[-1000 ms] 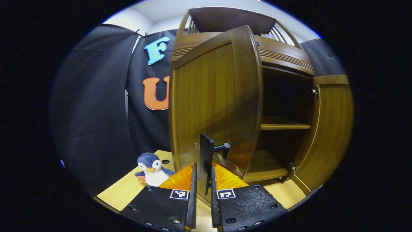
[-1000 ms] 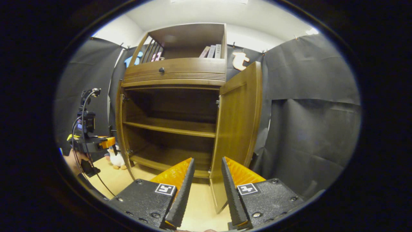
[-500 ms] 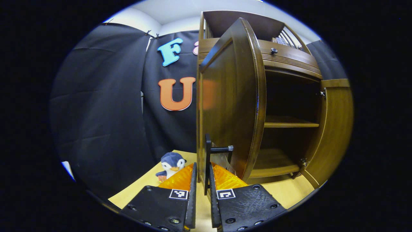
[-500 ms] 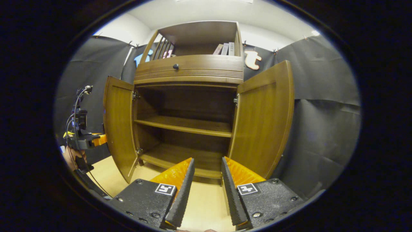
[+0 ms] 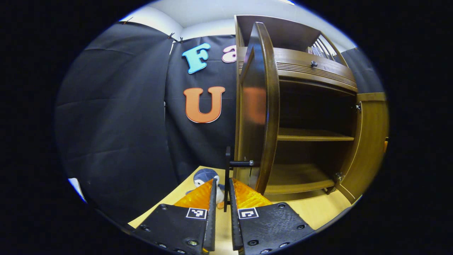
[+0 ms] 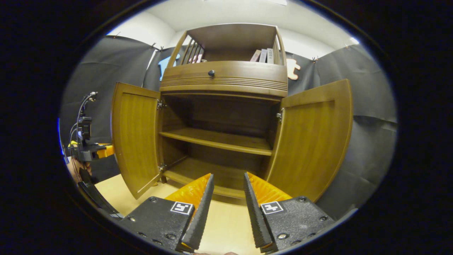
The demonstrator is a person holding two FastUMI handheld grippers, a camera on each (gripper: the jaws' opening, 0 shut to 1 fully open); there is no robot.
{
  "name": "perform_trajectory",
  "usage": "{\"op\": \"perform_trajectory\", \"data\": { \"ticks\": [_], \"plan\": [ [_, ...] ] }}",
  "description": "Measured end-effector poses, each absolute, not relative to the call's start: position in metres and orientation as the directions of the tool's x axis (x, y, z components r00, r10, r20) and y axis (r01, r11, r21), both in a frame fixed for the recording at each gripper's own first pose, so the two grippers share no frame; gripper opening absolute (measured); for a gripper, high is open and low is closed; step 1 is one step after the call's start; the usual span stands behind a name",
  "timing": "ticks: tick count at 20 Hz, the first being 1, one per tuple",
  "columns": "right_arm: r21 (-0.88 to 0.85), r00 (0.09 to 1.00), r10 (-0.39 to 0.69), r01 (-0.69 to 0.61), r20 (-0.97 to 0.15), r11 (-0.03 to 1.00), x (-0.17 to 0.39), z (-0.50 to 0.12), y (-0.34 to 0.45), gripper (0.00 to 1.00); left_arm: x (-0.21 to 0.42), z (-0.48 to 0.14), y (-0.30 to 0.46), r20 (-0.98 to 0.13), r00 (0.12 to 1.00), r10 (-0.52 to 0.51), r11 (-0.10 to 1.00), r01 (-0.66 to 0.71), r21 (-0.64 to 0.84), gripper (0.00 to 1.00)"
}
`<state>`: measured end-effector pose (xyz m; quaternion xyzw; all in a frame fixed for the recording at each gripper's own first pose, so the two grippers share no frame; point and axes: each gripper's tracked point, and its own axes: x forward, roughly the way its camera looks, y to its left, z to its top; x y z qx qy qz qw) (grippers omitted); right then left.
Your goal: Open the right door of the double-door shoe cabinet with the right hand, and open the left door with the left hand.
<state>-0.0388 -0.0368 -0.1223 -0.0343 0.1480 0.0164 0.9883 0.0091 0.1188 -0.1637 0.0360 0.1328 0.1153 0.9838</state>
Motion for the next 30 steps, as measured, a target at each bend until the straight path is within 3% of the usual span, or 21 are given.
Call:
{"op": "perform_trajectory", "data": {
  "ticks": [4,9,10,14,15,17,20,21,22,23,24,29,30],
  "plan": [
    [-0.057,0.952,0.049,-0.069,-0.301,0.996,-0.035,-0.125,-0.019,0.58,-0.013,-0.164,0.14,-0.25,0.929,0.274,0.959,-0.245,0.141,0.09],
    [-0.057,0.952,0.093,-0.114,-0.292,0.992,-0.027,-0.119,0.004,0.56,-0.032,-0.149,0.144,-0.227,0.941,0.251,0.967,-0.236,0.091,0.12],
    [-0.055,0.952,0.099,-0.12,-0.288,0.991,-0.025,-0.117,0.008,0.6,-0.034,-0.144,0.138,-0.219,0.946,0.241,0.97,-0.227,0.087,0.18],
    [-0.052,0.958,0.106,-0.124,-0.266,0.991,-0.017,-0.106,0.017,0.64,-0.039,-0.123,0.106,-0.171,0.97,0.175,0.982,-0.159,0.105,0.61],
    [-0.052,0.96,0.101,-0.119,-0.261,0.992,-0.016,-0.103,0.017,0.64,-0.039,-0.117,0.094,-0.16,0.975,0.153,0.985,-0.139,0.099,0.49],
    [-0.052,0.965,0.092,-0.108,-0.247,0.993,-0.016,-0.098,0.018,0.6,-0.037,-0.113,0.074,-0.149,0.981,0.12,0.991,-0.109,0.08,0.67],
    [-0.047,0.972,0.069,-0.082,-0.222,0.996,-0.017,-0.088,0.012,0.66,-0.033,-0.102,0.045,-0.125,0.99,0.062,0.997,-0.057,0.043,0.94],
    [-0.042,0.975,0.06,-0.071,-0.213,0.997,-0.016,-0.083,0.009,0.67,-0.031,-0.097,0.038,-0.117,0.992,0.05,0.998,-0.046,0.037,0.76],
    [-0.034,0.978,0.055,-0.063,-0.202,0.997,-0.017,-0.079,0.005,0.65,-0.03,-0.091,0.032,-0.108,0.994,0.034,0.999,-0.031,0.033,0.87],
    [-0.025,0.98,0.051,-0.056,-0.191,0.998,-0.017,-0.073,0.003,0.7,-0.029,-0.087,0.026,-0.101,0.995,0.025,0.999,-0.022,0.031,0.8],
    [-0.018,0.983,0.043,-0.047,-0.18,0.999,-0.017,-0.069,0.0,0.72,-0.028,-0.083,0.021,-0.094,0.996,0.013,1.0,-0.01,0.026,1.0],
    [0.001,0.99,0.021,-0.021,-0.139,1.0,-0.015,-0.054,-0.01,0.8,-0.026,-0.066,0.002,-0.06,0.998,-0.023,0.999,0.025,0.029,1.0],
    [0.004,0.991,0.019,-0.018,-0.134,1.0,-0.014,-0.052,-0.011,0.81,-0.024,-0.061,-0.002,-0.047,0.999,-0.028,0.999,0.029,0.031,0.95]
  ]
}}
